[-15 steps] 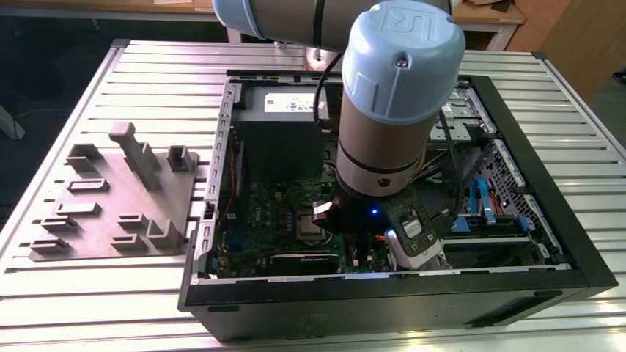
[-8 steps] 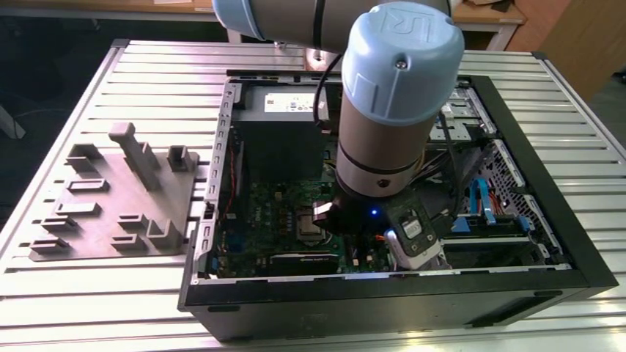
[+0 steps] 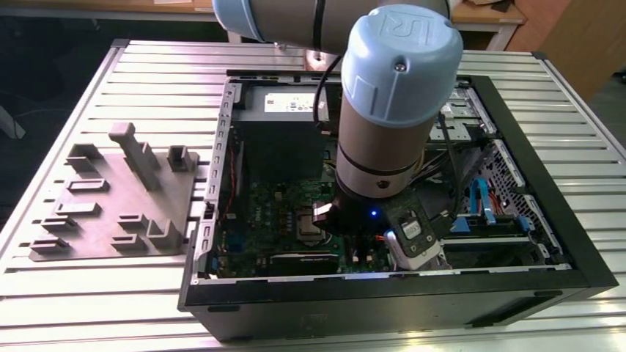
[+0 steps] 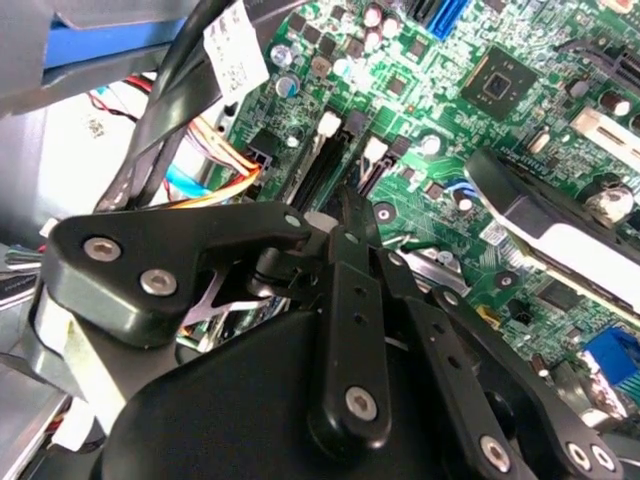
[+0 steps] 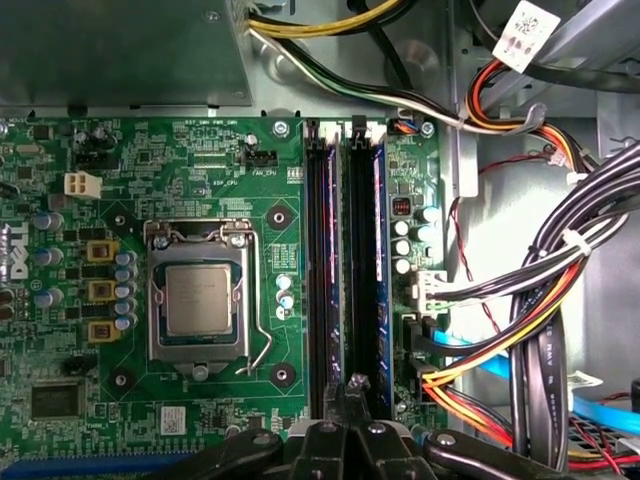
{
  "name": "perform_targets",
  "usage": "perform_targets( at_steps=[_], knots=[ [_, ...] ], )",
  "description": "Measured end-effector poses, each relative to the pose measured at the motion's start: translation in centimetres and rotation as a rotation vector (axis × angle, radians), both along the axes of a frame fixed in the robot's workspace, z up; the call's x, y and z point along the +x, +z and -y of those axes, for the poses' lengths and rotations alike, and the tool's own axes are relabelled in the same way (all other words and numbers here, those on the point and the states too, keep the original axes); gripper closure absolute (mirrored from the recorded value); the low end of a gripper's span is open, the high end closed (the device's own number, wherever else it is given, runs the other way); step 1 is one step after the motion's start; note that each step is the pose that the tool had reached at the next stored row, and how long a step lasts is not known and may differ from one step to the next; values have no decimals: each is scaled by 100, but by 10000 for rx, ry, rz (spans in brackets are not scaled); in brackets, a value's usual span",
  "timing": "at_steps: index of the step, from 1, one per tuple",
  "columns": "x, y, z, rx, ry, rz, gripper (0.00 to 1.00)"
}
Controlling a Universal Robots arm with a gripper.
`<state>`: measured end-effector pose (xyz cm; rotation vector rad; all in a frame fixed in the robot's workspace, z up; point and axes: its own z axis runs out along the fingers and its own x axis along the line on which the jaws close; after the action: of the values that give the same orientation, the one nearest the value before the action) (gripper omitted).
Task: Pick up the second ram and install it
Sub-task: 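Press down the second ram until it locks into place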
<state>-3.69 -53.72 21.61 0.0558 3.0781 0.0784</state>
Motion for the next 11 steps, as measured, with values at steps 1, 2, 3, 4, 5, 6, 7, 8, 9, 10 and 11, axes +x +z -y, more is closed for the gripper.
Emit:
perform_targets(
  at_steps=[1, 2, 3, 4, 5, 6, 7, 8, 9, 10, 11],
  knots=[
    [0, -2, 0, -2, 0, -1, 90],
    [0, -3, 0, -1, 1, 0, 90],
    [0, -6, 0, 2, 0, 1, 90],
    [0, -8, -1, 6, 1, 2, 90],
    [0, -9, -1, 7, 0, 2, 90],
    [0, -3, -1, 10, 0, 3, 90],
    [1, 9, -3, 27, 0, 8, 90],
    [2, 27, -5, 44, 0, 13, 90],
    [2, 59, -4, 32, 0, 10, 90],
    [0, 100, -1, 10, 0, 3, 90],
    [0, 132, -2, 13, 0, 4, 90]
  ],
)
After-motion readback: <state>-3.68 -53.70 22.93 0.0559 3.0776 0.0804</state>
